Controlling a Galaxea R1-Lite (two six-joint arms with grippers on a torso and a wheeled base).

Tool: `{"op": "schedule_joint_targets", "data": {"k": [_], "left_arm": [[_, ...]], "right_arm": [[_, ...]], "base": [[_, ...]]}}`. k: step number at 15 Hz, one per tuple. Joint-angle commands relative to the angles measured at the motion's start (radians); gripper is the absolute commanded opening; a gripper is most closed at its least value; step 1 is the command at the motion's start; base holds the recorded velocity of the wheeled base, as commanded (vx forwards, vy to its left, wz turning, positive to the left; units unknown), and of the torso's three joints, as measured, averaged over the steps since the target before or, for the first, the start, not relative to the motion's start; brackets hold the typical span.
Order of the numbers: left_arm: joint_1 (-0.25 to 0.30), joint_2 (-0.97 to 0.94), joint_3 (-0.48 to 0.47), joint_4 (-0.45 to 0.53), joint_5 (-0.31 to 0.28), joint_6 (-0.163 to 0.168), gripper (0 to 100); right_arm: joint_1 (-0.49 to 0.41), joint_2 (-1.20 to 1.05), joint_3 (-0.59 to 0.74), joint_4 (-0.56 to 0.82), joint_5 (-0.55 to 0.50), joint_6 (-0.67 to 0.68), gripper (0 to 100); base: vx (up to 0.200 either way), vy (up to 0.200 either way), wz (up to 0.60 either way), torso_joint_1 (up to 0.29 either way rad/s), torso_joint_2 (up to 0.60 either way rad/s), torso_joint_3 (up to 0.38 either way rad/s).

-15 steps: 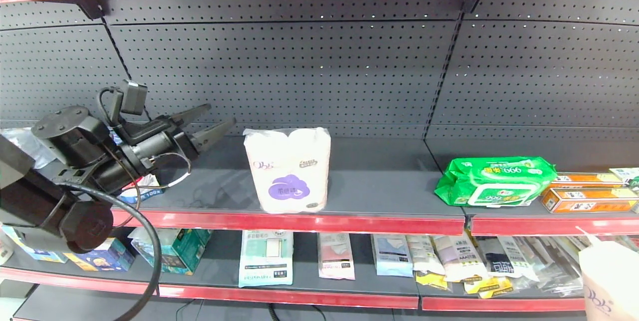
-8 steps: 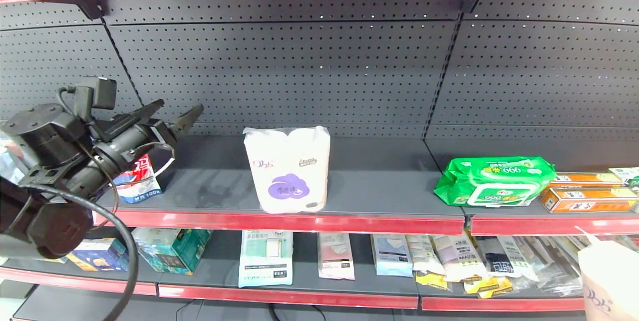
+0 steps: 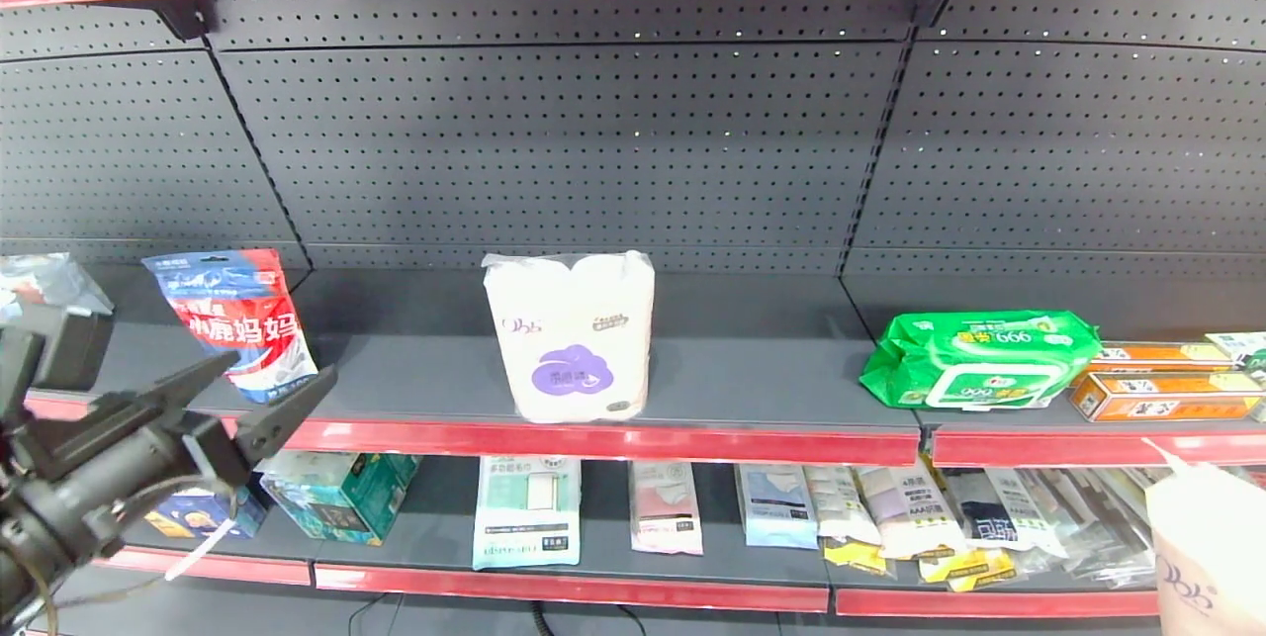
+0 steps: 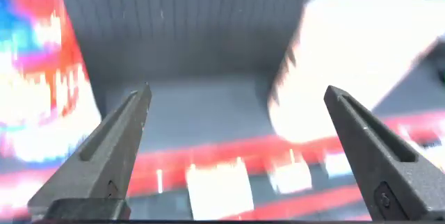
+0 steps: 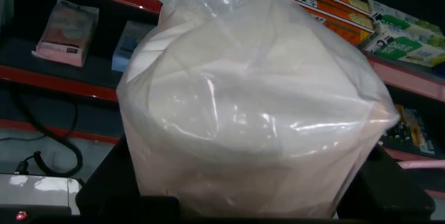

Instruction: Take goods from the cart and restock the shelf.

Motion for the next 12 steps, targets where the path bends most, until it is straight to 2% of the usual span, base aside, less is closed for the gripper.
{"op": "schedule_joint_targets", "data": {"k": [1, 2, 3, 4, 6, 8, 12], "left_arm": [[-0.004, -0.273, 0.072, 0.165, 0.062, 0.005, 100], [-0.004, -0.298, 0.069, 0.188, 0.065, 0.005, 100], [-0.003, -0.363, 0.017, 0.303, 0.077, 0.005, 100], [-0.001, -0.385, -0.011, 0.356, 0.083, 0.002, 100], [-0.004, -0.517, -0.109, 0.661, 0.092, 0.008, 100], [-0.009, -0.638, -0.132, 0.857, 0.092, 0.033, 100], [-0.006, -0.853, -0.11, 1.02, 0.105, 0.027, 100]], "right_arm": [[0.0, 0.002, 0.006, 0.002, 0.017, 0.0, 0], [0.0, 0.005, 0.007, 0.002, 0.019, 0.0, 0], [0.0, 0.005, 0.012, 0.002, 0.022, 0.0, 0], [0.002, 0.005, 0.012, 0.002, 0.03, 0.0, 0], [0.0, -0.002, 0.016, 0.002, 0.066, 0.003, 0], [0.002, -0.002, 0.026, 0.002, 0.085, 0.004, 0], [-0.001, -0.024, 0.024, 0.002, 0.093, 0.006, 0]], "base": [[0.0, 0.0, 0.0, 0.0, 0.0, 0.0], [0.0, 0.0, 0.0, 0.0, 0.0, 0.0], [0.0, 0.0, 0.0, 0.0, 0.0, 0.0], [0.0, 0.0, 0.0, 0.0, 0.0, 0.0], [0.0, 0.0, 0.0, 0.0, 0.0, 0.0], [0.0, 0.0, 0.0, 0.0, 0.0, 0.0], [0.0, 0.0, 0.0, 0.0, 0.0, 0.0]]}}
